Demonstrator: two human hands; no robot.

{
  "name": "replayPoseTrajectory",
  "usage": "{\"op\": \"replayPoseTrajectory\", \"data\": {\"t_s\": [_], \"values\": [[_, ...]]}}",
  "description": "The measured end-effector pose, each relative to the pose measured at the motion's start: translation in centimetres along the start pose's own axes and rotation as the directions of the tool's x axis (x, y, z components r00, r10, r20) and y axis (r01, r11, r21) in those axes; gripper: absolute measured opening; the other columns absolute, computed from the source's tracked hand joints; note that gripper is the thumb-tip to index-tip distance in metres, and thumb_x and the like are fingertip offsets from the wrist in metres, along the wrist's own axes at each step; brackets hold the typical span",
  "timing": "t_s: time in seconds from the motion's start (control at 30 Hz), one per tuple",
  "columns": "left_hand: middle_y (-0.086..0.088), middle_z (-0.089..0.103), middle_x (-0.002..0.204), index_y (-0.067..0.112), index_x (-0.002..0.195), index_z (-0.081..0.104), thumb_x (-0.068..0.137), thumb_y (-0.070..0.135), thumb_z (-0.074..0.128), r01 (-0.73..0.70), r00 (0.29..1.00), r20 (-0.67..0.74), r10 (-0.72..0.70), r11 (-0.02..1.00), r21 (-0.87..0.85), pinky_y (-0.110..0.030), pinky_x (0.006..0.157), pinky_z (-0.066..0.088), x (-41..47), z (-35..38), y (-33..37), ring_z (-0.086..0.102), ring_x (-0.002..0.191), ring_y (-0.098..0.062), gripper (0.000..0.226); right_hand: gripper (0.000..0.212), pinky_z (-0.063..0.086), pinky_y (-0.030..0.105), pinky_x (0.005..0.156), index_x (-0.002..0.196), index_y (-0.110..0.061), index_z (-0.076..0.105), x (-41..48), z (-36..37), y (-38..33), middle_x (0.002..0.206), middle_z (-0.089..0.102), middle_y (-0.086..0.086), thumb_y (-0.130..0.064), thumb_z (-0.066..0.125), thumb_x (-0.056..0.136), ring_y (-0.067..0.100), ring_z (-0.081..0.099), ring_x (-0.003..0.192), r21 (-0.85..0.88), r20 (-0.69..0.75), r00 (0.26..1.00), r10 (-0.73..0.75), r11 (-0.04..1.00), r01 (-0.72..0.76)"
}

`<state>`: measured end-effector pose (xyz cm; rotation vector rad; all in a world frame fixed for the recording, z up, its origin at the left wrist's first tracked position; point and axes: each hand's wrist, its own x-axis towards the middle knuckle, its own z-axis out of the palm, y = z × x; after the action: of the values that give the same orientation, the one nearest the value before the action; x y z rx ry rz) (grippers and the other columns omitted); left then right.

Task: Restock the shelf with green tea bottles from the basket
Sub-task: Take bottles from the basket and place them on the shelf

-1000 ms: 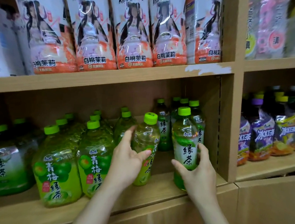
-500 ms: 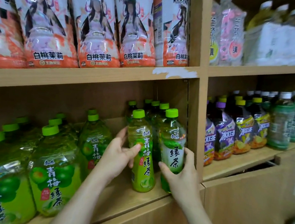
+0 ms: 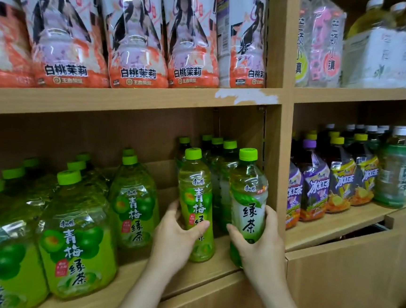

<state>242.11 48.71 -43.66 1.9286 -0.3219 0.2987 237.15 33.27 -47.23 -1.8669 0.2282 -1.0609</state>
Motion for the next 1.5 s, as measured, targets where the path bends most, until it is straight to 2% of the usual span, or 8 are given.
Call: {"op": "replayPoseTrajectory", "data": {"t_s": [0.23, 0.4, 0.7, 0.83, 1.03, 1.2, 1.37, 1.5], "values": [[-0.002, 0.070, 0.099, 0.016, 0.126, 0.049, 0.064, 0.040, 0.084, 0.041, 0.994, -0.108, -0.030, 0.995, 0.096, -0.032, 0.077, 0.053, 2.7, 1.8, -0.4, 0.066, 0.092, -0.023, 0.076, 0.071, 0.046, 0.017, 0.068, 0.129, -0.022, 0.041, 0.6, 0.4, 0.1, 0.096, 0.056, -0.014, -0.034, 0.080, 0.071, 0.011, 0.058, 0.085, 0.011, -0.001, 1.000, -0.005, 1.000, 0.005], [-0.006, 0.070, 0.106, 0.017, 0.114, 0.057, 0.063, 0.038, 0.084, 0.118, 0.976, -0.188, -0.108, 0.992, 0.044, -0.042, 0.084, 0.054, 6.7, 3.4, -1.1, 0.066, 0.095, -0.026, 0.061, 0.069, 0.043, 0.003, 0.059, 0.126, -0.023, 0.040, 1.1, 0.8, 0.3, 0.096, 0.057, -0.010, -0.033, 0.080, 0.071, 0.011, 0.056, 0.081, 0.037, 0.021, 1.000, 0.008, 0.999, -0.009], [-0.009, 0.071, 0.107, 0.011, 0.108, 0.068, 0.077, 0.017, 0.076, 0.066, 0.979, -0.199, -0.042, 0.991, 0.113, -0.032, 0.084, 0.050, 9.1, 4.3, -3.7, 0.065, 0.102, -0.026, 0.032, 0.062, 0.049, 0.012, 0.068, 0.122, -0.032, 0.038, 2.1, 1.2, 1.0, 0.104, 0.060, -0.015, -0.046, 0.073, 0.072, -0.002, 0.059, 0.092, 0.125, 0.177, 0.983, 0.040, 0.990, -0.063], [-0.010, 0.070, 0.109, 0.013, 0.115, 0.064, 0.085, 0.020, 0.068, 0.087, 0.979, -0.196, -0.047, 0.976, 0.199, -0.035, 0.084, 0.049, 8.7, 4.8, -3.1, 0.063, 0.104, -0.029, 0.031, 0.052, 0.047, 0.014, 0.074, 0.122, -0.039, 0.040, 1.9, 0.6, 1.2, 0.107, 0.060, -0.019, -0.044, 0.068, 0.079, -0.009, 0.057, 0.094, 0.138, 0.264, 0.963, 0.045, 0.987, -0.084], [-0.003, 0.061, 0.122, 0.023, 0.127, 0.046, 0.083, 0.019, 0.067, 0.035, 0.986, -0.166, -0.026, 0.998, 0.053, -0.036, 0.094, 0.047, 5.9, 3.4, -0.9, 0.059, 0.111, -0.028, 0.048, 0.049, 0.044, 0.003, 0.068, 0.111, -0.031, 0.050, 1.4, 0.8, 1.2, 0.094, 0.063, -0.020, -0.036, 0.078, 0.072, -0.016, 0.056, 0.090, 0.086, 0.140, 0.990, 0.033, 0.995, -0.046], [0.018, 0.063, 0.108, 0.035, 0.119, 0.047, 0.066, 0.037, 0.077, -0.038, 0.975, 0.203, 0.085, 0.973, -0.228, -0.029, 0.087, 0.052, 0.8, 3.6, 1.4, 0.063, 0.096, 0.001, 0.061, 0.046, 0.043, 0.005, 0.067, 0.115, -0.026, 0.057, 1.4, 1.8, 1.1, 0.098, 0.068, -0.013, -0.023, 0.076, 0.074, 0.001, 0.063, 0.088, 0.017, 0.225, 0.974, 0.016, 1.000, -0.021], [0.012, 0.069, 0.101, 0.035, 0.104, 0.055, 0.069, 0.025, 0.079, -0.065, 0.996, 0.050, 0.074, 0.983, -0.170, -0.037, 0.088, 0.054, 1.4, 3.5, 0.1, 0.066, 0.095, -0.006, 0.044, 0.083, 0.048, 0.034, 0.094, 0.137, -0.028, 0.042, 1.1, 1.8, 1.1, 0.127, 0.056, -0.007, -0.059, 0.068, 0.064, 0.010, 0.052, 0.116, -0.084, 0.357, 0.934, -0.029, 0.994, 0.063], [0.006, 0.070, 0.100, 0.022, 0.117, 0.057, 0.073, 0.026, 0.080, -0.065, 0.995, -0.080, 0.057, 0.993, -0.103, -0.037, 0.086, 0.055, 2.6, 2.8, -1.1, 0.066, 0.092, -0.011, 0.049, 0.091, 0.033, 0.038, 0.112, 0.147, -0.028, 0.026, 1.0, 1.5, 0.6, 0.151, 0.027, -0.005, -0.069, 0.056, 0.071, 0.012, 0.025, 0.139, -0.102, 0.325, 0.946, -0.003, 0.994, 0.038]]}}
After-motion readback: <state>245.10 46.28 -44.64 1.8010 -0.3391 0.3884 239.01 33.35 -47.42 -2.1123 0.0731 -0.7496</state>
